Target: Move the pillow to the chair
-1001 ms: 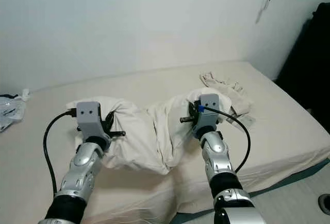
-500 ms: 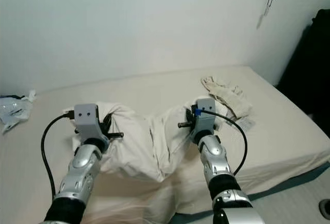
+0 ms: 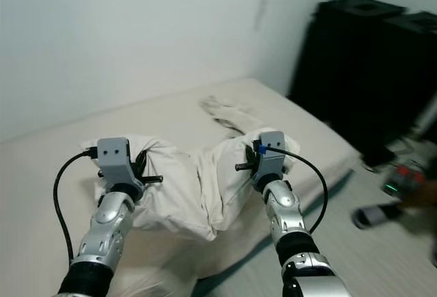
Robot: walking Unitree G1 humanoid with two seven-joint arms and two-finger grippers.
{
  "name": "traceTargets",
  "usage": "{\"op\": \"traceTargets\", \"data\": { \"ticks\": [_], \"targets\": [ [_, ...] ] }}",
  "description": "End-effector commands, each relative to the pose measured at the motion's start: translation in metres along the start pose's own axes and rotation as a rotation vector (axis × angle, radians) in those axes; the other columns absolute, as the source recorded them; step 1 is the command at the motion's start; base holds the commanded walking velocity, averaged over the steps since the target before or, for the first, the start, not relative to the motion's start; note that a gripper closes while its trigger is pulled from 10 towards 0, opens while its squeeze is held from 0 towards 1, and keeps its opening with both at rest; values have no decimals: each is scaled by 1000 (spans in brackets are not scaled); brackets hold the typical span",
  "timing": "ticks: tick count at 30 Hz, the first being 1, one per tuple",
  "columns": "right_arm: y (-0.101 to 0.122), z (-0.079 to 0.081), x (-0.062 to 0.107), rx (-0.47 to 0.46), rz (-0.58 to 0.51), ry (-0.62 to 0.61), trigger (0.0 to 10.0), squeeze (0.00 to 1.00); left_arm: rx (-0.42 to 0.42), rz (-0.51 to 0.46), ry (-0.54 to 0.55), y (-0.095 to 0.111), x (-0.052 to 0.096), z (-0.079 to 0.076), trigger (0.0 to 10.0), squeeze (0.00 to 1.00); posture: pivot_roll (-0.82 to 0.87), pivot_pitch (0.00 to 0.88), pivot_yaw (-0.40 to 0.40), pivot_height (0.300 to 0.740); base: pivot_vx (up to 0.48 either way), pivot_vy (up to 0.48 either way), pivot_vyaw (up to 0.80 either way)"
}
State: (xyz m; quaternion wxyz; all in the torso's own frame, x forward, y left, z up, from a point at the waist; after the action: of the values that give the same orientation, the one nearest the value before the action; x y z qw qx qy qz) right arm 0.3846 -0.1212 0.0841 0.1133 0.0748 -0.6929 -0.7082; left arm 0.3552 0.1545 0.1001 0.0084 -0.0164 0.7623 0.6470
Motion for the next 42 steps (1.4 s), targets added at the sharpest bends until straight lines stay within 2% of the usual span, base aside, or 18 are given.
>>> {"op": "traceTargets", "data": {
  "ticks": [1, 31, 42],
  "targets": [
    [7, 12, -4, 14, -28, 51, 10000, 0, -10, -53, -40, 11, -1, -11, 10000, 0, -5, 10, -50, 740, 0, 0, -800],
    [10, 13, -4, 29, -27, 78, 10000, 0, -7, -51, -12, 8, 2, -7, 10000, 0, -11, 29, -67, 740, 0, 0, -800],
    [10, 13, -4, 45, -17, 103, 10000, 0, -4, -40, 13, 3, 6, -6, 10000, 0, -19, 36, -107, 740, 0, 0, -800]
  ]
}}
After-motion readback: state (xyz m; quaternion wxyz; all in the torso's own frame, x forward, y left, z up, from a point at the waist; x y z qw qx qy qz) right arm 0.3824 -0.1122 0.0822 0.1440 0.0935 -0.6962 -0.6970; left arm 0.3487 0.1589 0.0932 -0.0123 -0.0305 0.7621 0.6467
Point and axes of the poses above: a point about 5 cm out from each wrist's last joint towards the gripper, its own x axis pointing back from the gripper into the wrist, its own y axis along the axis of the wrist's last joint, z = x × y, the point moved 4 cm from there along -x, pointing out of the wrist towards the gripper, and after that the axes turned 3 degrees about x, right-handed, at the moved point
